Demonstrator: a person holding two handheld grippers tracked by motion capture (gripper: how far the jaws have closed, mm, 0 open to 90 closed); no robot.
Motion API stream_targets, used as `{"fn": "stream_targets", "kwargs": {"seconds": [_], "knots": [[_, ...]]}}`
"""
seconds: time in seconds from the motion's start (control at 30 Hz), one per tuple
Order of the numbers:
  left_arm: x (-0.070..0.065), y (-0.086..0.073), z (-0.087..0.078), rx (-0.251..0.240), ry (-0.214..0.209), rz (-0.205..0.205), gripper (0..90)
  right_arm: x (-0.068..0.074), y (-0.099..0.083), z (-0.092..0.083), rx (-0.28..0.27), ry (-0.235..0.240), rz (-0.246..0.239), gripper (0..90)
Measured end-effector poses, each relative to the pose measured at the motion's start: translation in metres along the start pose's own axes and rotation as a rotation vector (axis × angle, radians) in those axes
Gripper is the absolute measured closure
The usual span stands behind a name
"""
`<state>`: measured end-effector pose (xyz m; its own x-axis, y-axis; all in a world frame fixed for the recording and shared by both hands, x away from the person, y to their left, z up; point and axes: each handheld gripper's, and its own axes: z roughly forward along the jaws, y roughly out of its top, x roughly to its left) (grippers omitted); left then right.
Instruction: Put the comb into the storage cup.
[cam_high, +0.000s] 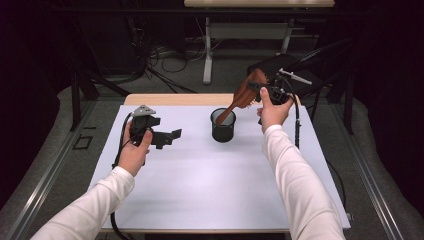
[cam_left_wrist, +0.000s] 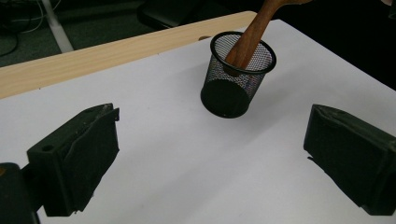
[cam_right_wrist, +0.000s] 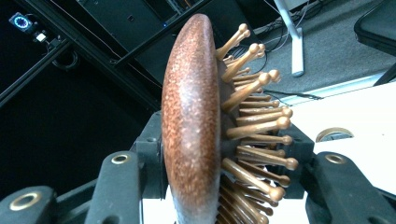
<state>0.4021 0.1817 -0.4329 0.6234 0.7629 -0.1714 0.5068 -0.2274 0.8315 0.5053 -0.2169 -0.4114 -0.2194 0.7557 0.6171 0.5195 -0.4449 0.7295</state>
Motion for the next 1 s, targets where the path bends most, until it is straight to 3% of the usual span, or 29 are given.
{"fn": "stream_targets", "kwargs": {"seconds": [1.0], "knots": [[0.002, -0.001, 0.000, 0.003, 0.006, 0.000, 3.5, -0.004, -0.020, 0.015, 0.035, -0.026, -0.035, 47.5]]}}
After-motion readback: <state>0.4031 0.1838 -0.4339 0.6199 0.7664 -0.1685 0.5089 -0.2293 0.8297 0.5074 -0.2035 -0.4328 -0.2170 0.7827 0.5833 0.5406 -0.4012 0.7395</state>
